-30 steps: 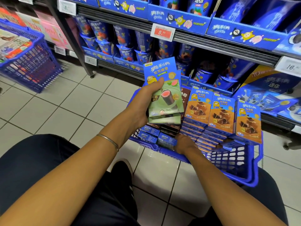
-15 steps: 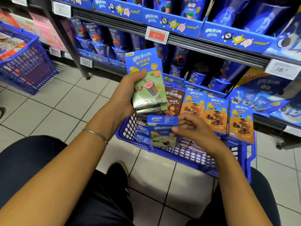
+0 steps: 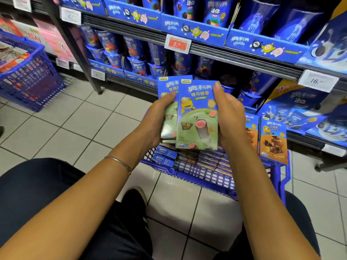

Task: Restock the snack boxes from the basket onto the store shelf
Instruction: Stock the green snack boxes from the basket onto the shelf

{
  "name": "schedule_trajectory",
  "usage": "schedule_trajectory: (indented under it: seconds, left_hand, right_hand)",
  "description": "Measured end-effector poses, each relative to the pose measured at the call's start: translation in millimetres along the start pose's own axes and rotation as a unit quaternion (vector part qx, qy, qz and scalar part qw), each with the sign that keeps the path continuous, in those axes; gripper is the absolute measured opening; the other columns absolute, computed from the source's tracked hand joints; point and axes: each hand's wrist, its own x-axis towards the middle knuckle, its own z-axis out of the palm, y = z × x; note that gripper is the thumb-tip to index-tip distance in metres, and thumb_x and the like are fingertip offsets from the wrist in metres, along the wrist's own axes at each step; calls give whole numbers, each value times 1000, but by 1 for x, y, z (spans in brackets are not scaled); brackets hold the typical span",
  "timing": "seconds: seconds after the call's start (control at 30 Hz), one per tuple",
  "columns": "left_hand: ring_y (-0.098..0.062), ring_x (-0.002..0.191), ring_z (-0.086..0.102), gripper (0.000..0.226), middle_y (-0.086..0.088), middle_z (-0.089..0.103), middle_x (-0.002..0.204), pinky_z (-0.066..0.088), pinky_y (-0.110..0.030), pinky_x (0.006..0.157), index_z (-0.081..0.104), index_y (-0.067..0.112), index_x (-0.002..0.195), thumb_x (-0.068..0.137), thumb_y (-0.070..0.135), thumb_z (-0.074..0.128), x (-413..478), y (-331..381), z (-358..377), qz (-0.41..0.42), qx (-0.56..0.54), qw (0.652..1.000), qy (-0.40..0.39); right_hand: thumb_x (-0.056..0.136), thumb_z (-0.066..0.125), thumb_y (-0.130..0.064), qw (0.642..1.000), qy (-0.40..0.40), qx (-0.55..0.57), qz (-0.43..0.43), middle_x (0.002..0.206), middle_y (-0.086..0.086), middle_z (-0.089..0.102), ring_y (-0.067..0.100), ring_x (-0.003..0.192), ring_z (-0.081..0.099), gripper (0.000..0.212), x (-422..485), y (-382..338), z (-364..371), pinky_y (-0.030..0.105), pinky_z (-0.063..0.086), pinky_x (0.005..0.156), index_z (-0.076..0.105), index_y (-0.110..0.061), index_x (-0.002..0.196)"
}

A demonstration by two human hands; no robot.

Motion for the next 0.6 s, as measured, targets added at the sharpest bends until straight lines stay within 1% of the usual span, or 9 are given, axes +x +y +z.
schedule_trajectory:
  seconds: [0.07,0.13,0.23,0.3,0.33,0.37,0.43,0.5,0.6]
  left_hand:
    - [-32,105,76,59,-13,76,122,63,-44,78,72,17,131,102,63,48,-3,-3,2,-19,-12,999,-48]
    - [-33,116,72,69,-11,73,130,62,-46,85,72,23,132,96,75,45,-5,-7,4,-24,8,995,-98]
    - [-33,117,72,58,-10,73,130,62,-44,87,74,25,129,95,69,56,-8,-12,7,-24,38,993,-109]
    - [-34,113,73,48,-12,75,126,62,-45,87,74,22,127,95,57,65,-8,-13,6,-21,50,995,-88]
    - [-35,113,73,46,-13,75,125,62,-46,89,73,20,128,96,52,67,-8,-12,6,-20,57,995,-79]
    - [-36,113,73,46,-13,75,125,61,-49,93,72,18,130,97,50,66,-7,-11,5,-18,65,995,-72]
    - [-37,115,72,48,-15,74,126,57,-53,101,70,14,132,99,49,64,-7,-6,5,-9,69,996,-61]
    - [-38,117,71,47,-16,73,127,57,-53,101,70,13,131,101,47,61,-7,-1,5,3,50,997,-64]
    - [-33,107,75,43,-16,74,125,62,-44,88,72,12,127,104,44,56,-10,3,7,9,2,997,-82]
  right_hand:
    - [89,64,-63,999,41,-6,5,79,14,56,29,70,55,60,4,3,4,45,48,72,54,-5,75]
    - [91,64,-60,998,60,-2,25,77,8,50,20,69,50,50,7,6,10,38,42,69,45,-18,71]
    - [92,63,-61,997,66,-11,40,81,6,52,18,72,51,50,10,8,16,37,43,71,49,-13,83]
    - [94,59,-62,995,78,-34,42,82,2,54,16,70,52,62,10,8,17,33,45,69,54,0,88]
    - [96,56,-62,996,72,-36,49,84,1,60,16,72,58,70,10,8,18,32,48,70,57,8,99]
    - [98,52,-61,996,54,-18,61,91,2,68,17,80,66,71,10,8,17,32,55,75,59,8,112]
    - [100,50,-59,994,-4,64,88,117,7,74,26,105,72,61,7,12,15,48,56,97,59,-7,131]
    - [100,49,-59,985,-90,113,96,136,9,66,31,123,64,60,2,17,15,55,47,108,51,-19,144]
    - [91,52,-70,977,-171,96,78,153,4,51,27,142,48,78,-4,30,18,55,34,118,42,-25,154]
